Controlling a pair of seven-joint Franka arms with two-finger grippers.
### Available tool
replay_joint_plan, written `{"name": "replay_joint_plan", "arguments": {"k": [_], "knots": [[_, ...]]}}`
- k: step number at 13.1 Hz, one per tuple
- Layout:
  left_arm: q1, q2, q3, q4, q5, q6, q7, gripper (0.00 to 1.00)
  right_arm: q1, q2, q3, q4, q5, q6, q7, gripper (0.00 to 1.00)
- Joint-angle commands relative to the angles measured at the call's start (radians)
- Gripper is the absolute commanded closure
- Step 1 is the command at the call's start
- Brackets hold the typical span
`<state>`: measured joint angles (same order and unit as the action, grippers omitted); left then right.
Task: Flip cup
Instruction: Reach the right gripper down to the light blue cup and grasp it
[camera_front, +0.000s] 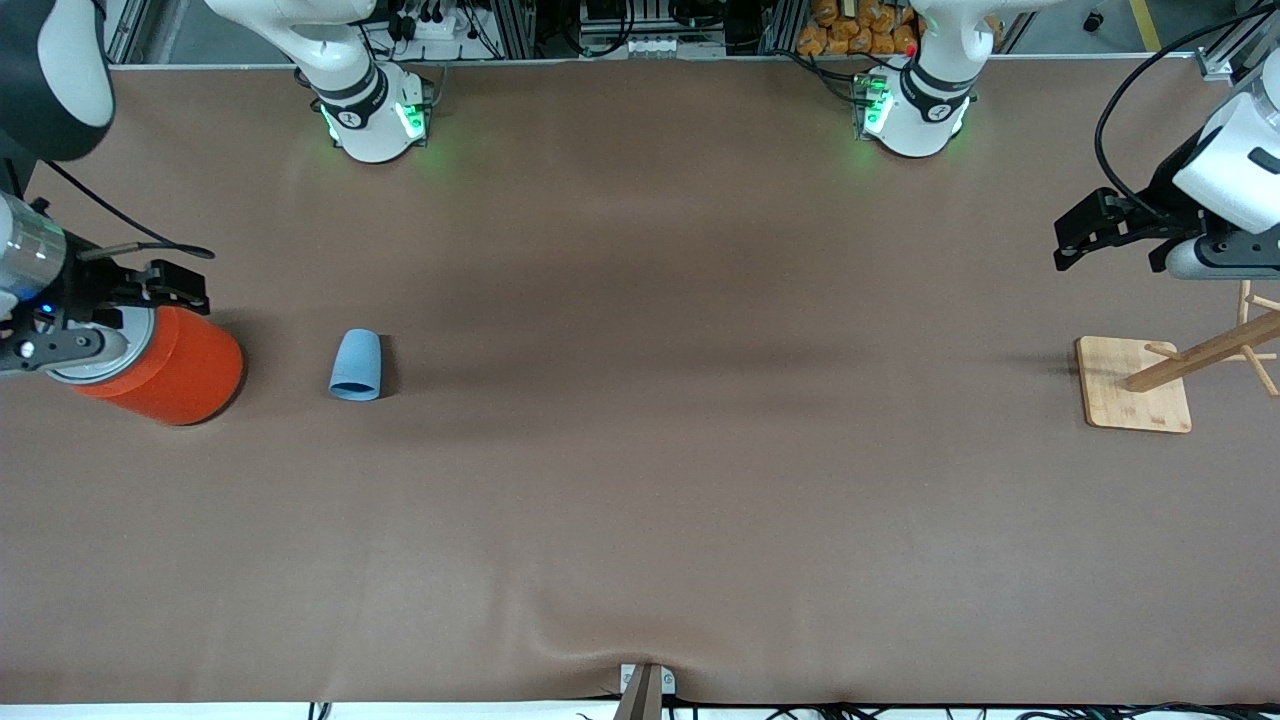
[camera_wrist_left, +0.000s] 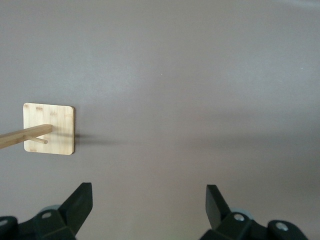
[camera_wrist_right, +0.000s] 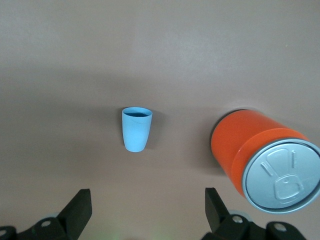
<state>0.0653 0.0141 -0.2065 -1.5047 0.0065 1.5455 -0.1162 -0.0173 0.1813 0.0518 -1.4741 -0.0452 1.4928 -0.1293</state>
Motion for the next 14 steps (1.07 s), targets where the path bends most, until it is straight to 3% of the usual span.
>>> {"name": "replay_joint_plan", "arguments": {"k": [1,3,8,14], "knots": [[-0.001,0.000,-0.001,0.008,0.015,-0.015,0.004,0.00,0.002,0.026,0.007,-0.060,0.036,0.009,0.103,0.00],[0.007,-0.002,-0.001,0.008,0.017,-0.015,0.012,0.00,-0.022,0.058,0.003,-0.115,0.132,0.033,0.112,0.00],[0.008,-0.002,0.001,0.008,0.017,-0.015,0.013,0.00,-0.023,0.066,0.005,-0.365,0.153,0.262,0.112,0.00],[0.008,0.000,0.002,0.006,0.018,-0.018,0.013,0.00,0.026,0.064,0.008,-0.696,0.151,0.720,0.111,0.00]]}}
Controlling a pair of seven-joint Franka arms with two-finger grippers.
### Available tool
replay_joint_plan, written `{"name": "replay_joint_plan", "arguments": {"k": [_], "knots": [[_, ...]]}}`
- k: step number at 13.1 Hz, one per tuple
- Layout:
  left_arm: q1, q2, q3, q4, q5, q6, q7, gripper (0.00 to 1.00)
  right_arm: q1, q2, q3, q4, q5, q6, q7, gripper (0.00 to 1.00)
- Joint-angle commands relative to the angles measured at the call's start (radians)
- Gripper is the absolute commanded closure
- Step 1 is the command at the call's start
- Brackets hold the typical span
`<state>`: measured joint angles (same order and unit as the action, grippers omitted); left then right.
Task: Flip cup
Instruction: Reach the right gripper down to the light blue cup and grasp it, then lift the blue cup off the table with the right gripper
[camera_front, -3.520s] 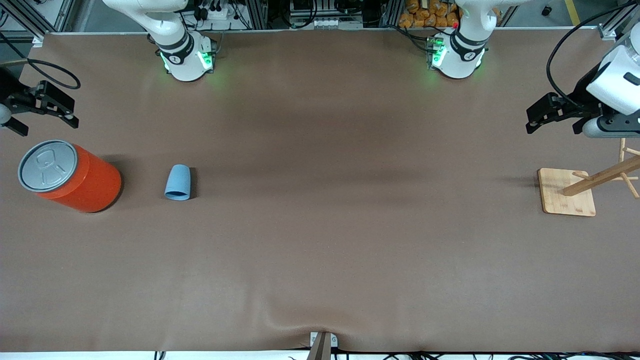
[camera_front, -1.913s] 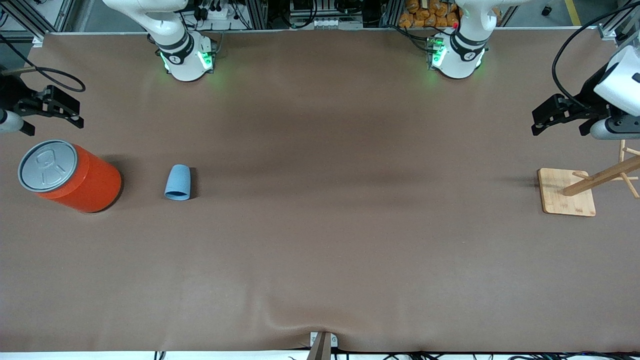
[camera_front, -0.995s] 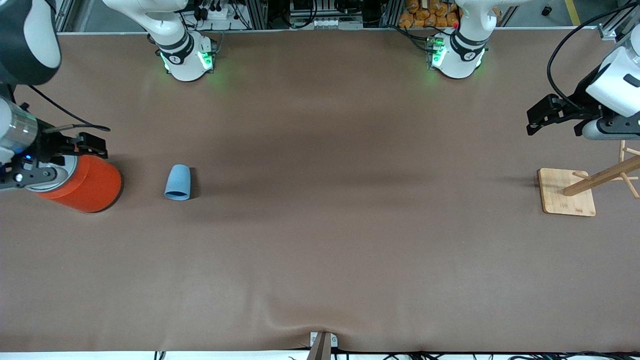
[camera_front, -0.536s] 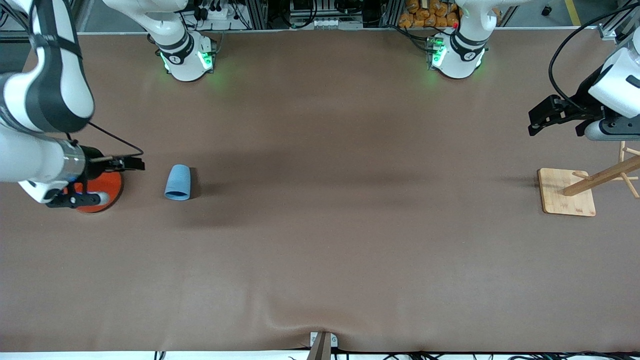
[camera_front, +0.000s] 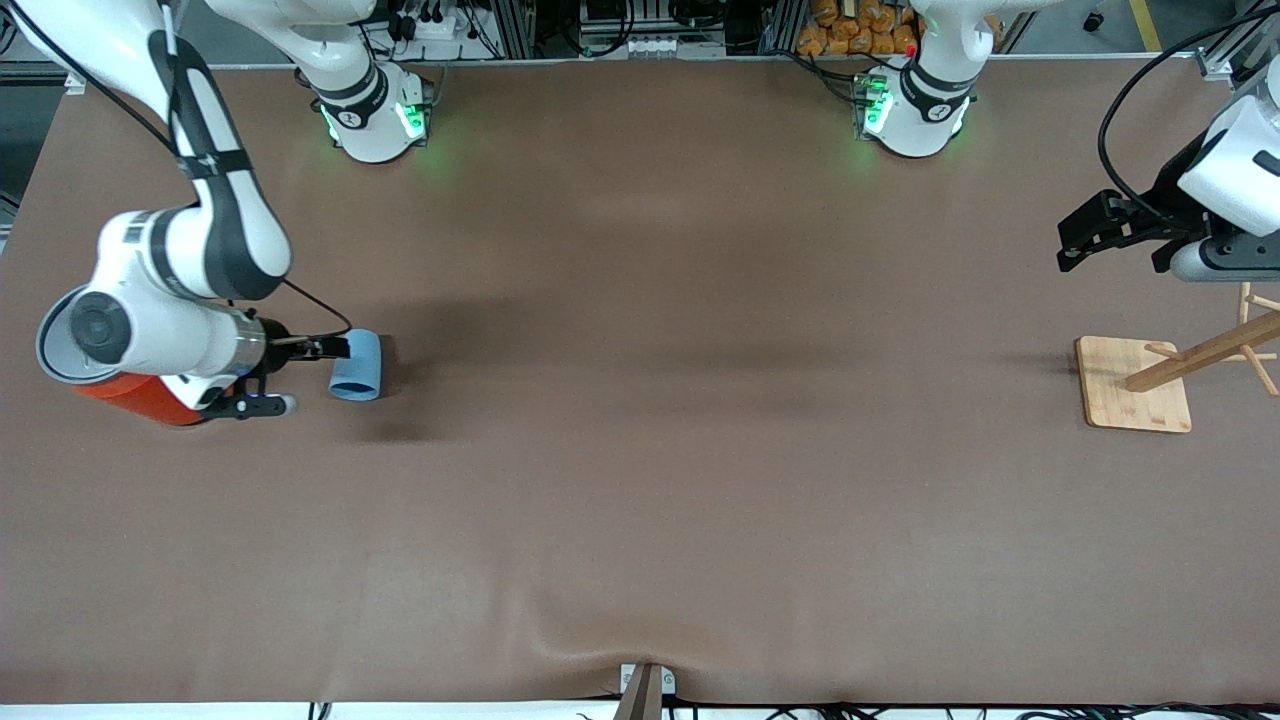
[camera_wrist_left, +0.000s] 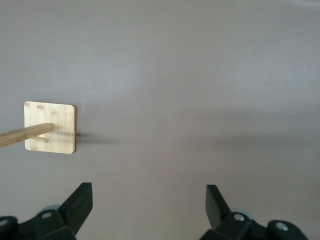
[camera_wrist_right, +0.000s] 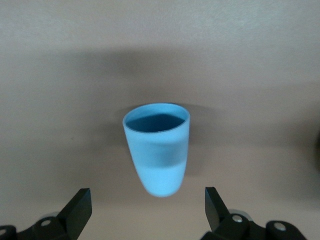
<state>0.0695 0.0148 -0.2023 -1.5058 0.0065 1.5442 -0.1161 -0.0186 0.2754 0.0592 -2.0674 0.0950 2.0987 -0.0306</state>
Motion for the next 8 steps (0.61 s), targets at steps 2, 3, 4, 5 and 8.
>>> {"name": "replay_joint_plan", "arguments": {"k": [2,3,4,5,8], "knots": [[0.003,0.001,-0.002,0.009,0.018,-0.015,0.013,0.00,0.026,-0.007,0.001,-0.126,0.011,0.170,0.002,0.00],[0.003,0.001,-0.002,0.009,0.018,-0.015,0.013,0.00,0.026,0.004,0.001,-0.129,0.011,0.188,-0.002,0.00],[0.004,0.001,-0.003,0.009,0.018,-0.015,0.013,0.00,0.025,0.017,0.001,-0.134,0.009,0.214,-0.003,0.00],[0.004,-0.003,-0.002,0.009,0.018,-0.015,0.015,0.00,0.022,0.030,0.001,-0.146,0.009,0.248,-0.005,0.00],[0.004,-0.007,0.000,0.013,0.017,-0.015,0.016,0.00,-0.007,0.077,0.001,-0.148,0.008,0.320,-0.078,0.00]]}}
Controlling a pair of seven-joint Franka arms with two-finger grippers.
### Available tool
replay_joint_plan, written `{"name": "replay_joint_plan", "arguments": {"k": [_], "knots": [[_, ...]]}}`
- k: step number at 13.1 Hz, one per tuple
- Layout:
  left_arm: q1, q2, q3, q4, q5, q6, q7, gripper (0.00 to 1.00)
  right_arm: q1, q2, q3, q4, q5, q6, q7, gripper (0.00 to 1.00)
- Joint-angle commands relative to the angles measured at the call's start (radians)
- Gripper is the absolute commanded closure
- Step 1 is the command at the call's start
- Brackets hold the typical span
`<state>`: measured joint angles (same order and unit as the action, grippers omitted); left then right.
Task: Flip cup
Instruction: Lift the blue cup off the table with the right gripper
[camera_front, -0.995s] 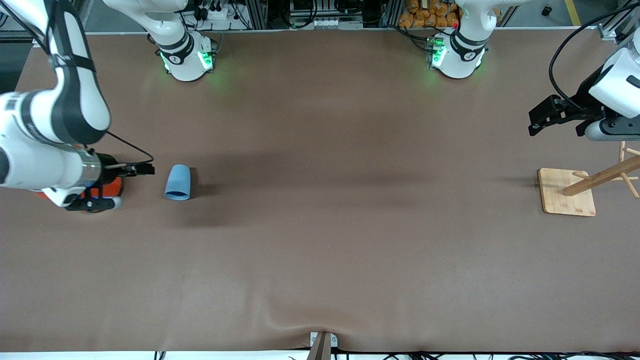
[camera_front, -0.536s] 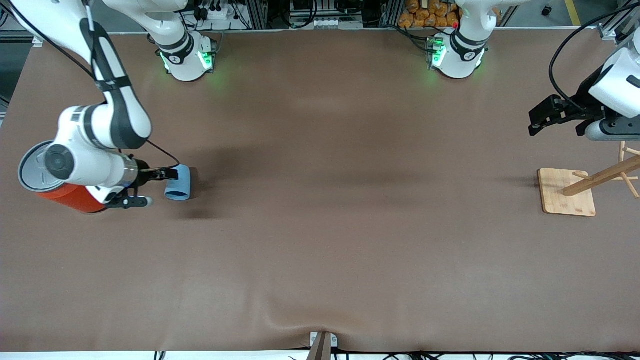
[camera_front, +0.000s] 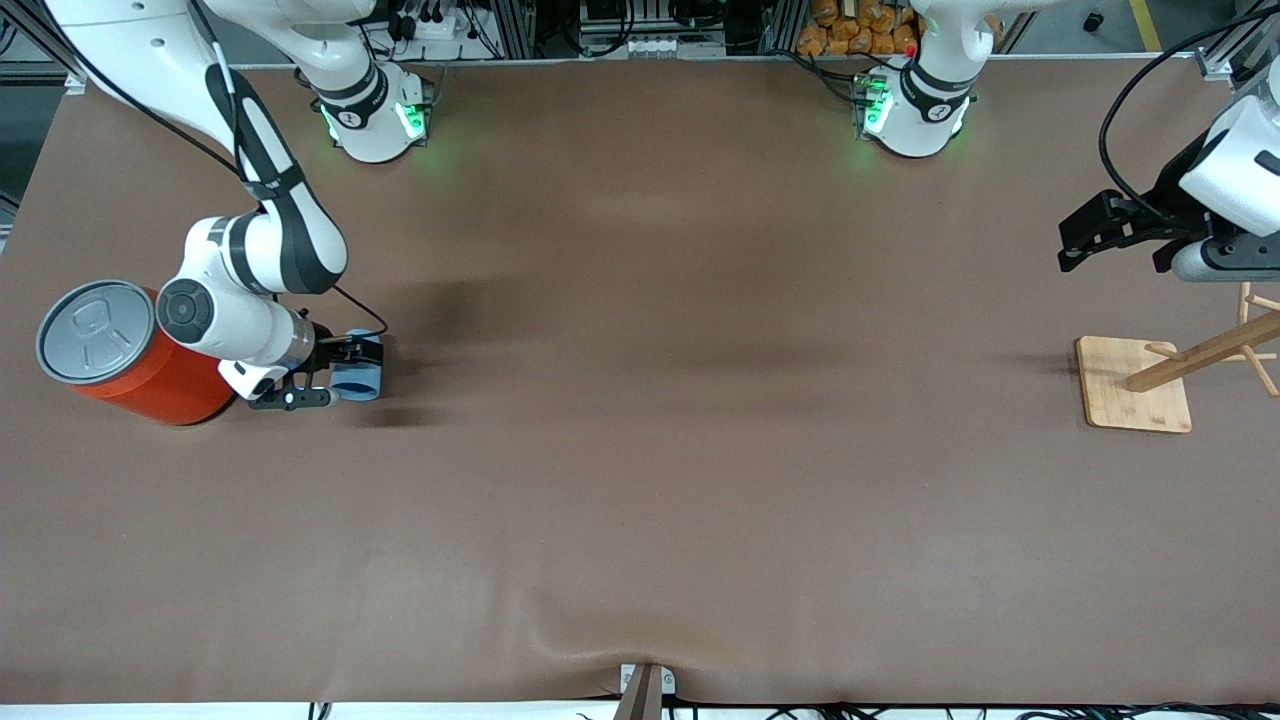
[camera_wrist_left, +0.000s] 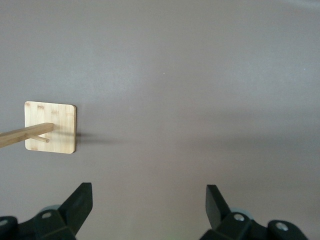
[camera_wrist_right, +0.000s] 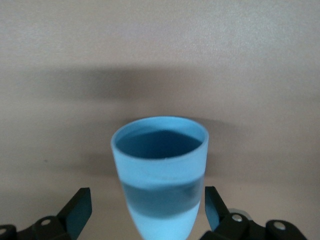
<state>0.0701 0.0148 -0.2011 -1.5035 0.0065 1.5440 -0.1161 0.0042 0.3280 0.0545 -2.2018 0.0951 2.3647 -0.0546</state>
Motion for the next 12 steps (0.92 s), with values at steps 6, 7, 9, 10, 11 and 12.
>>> {"name": "replay_joint_plan", "arguments": {"k": [6,7,9,10,11,12], "knots": [[0.003,0.001,0.000,-0.004,0.015,-0.041,0.015,0.00,-0.024,0.054,0.010,-0.001,0.009,0.062,-0.062,0.84],[0.003,0.008,0.000,-0.014,0.009,-0.039,0.015,0.00,-0.013,0.048,0.011,0.023,0.009,0.021,-0.062,0.90],[-0.006,0.028,-0.004,-0.017,0.003,-0.036,0.013,0.00,0.014,0.045,0.036,0.165,0.009,-0.187,-0.067,0.93],[-0.007,0.034,-0.004,-0.017,0.003,-0.032,0.012,0.00,0.023,0.046,0.065,0.245,0.009,-0.285,-0.068,0.93],[-0.007,0.046,-0.004,-0.015,0.003,-0.028,0.010,0.00,0.034,0.049,0.102,0.326,0.008,-0.359,-0.083,0.93],[-0.007,0.057,-0.006,-0.015,0.001,-0.019,0.009,0.00,0.049,0.051,0.134,0.397,0.008,-0.422,-0.128,0.93]]}}
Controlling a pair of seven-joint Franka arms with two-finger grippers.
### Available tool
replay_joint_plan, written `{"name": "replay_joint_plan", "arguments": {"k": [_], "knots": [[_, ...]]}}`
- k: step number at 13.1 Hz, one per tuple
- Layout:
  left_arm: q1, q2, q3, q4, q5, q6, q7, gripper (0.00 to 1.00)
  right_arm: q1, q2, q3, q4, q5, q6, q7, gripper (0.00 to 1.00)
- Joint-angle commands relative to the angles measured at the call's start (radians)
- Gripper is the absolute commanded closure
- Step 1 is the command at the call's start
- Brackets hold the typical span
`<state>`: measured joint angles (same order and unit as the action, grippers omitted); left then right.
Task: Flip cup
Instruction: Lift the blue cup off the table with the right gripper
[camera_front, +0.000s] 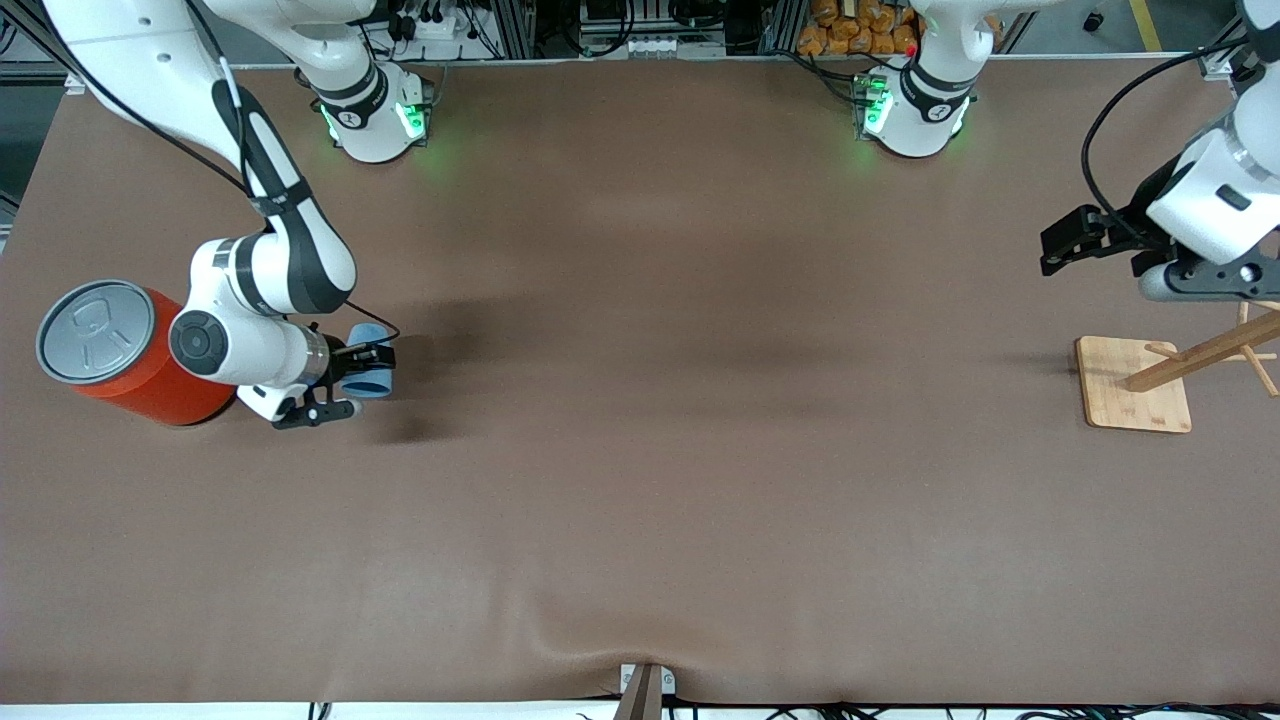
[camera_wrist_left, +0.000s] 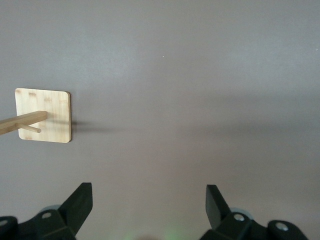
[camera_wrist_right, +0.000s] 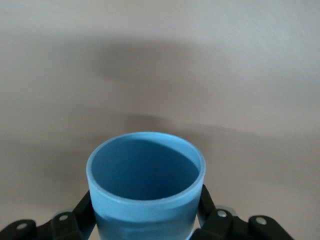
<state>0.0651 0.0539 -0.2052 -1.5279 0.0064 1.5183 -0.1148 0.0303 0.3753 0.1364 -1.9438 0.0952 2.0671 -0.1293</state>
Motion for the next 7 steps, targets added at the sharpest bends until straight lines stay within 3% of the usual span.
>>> {"name": "replay_joint_plan", "arguments": {"k": [1,5,7], "knots": [[-0.002,0.038,-0.002,0.009,0.000,0.014,0.007,0.00,0.045,0.008,0.070,0.196,0.008,-0.154,-0.090,0.92],[0.005,0.127,-0.002,0.008,-0.061,0.072,0.009,0.00,0.172,0.056,0.126,0.341,-0.002,-0.141,-0.197,0.90],[0.015,0.174,0.001,0.009,-0.144,0.100,0.010,0.00,0.305,0.131,0.146,0.434,-0.130,-0.072,-0.243,0.89]]}}
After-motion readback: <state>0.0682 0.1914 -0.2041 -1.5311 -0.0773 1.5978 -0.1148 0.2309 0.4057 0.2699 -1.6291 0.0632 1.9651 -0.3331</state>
